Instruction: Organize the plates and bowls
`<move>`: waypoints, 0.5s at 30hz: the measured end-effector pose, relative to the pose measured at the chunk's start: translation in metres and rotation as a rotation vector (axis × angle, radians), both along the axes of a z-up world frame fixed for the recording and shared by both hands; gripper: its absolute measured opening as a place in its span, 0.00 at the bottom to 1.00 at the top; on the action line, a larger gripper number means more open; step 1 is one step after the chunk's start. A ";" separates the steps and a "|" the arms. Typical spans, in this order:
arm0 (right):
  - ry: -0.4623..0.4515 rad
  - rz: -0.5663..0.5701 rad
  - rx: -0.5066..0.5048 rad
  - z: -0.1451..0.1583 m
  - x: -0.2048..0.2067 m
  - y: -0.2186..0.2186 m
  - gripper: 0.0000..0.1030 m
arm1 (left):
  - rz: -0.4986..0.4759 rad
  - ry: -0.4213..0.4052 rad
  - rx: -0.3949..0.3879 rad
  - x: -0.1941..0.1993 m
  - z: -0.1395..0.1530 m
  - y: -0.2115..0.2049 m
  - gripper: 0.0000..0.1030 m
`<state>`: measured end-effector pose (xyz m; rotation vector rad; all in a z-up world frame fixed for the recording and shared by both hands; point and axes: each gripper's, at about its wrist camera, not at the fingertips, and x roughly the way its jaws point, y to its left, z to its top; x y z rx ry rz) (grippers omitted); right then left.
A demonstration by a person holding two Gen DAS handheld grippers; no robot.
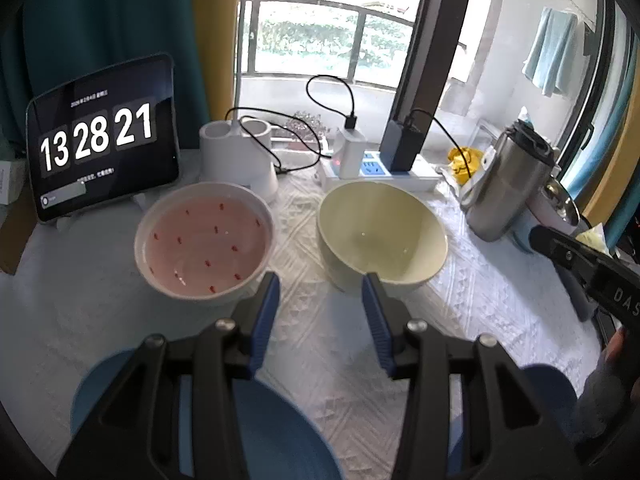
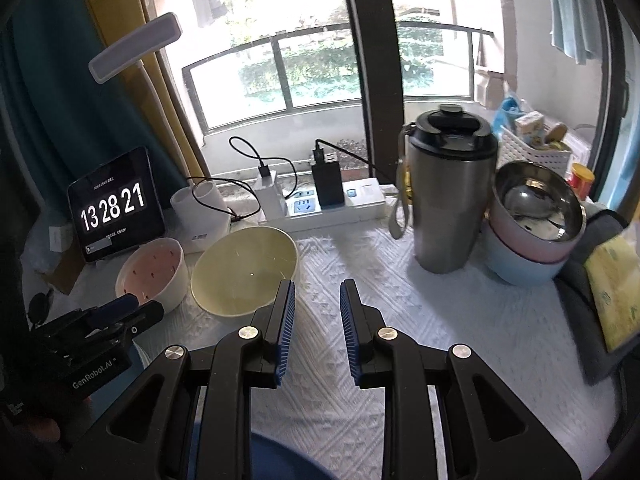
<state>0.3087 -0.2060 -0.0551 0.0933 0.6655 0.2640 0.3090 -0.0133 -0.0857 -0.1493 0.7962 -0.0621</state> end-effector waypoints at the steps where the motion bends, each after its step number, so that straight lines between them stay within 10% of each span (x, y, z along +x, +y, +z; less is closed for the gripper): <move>1: 0.004 0.007 -0.002 -0.001 0.004 0.002 0.24 | 0.001 0.008 -0.004 0.003 -0.002 0.000 0.43; 15: 0.097 0.029 0.013 -0.009 0.046 0.011 0.38 | 0.007 0.060 -0.031 0.035 -0.020 -0.008 0.43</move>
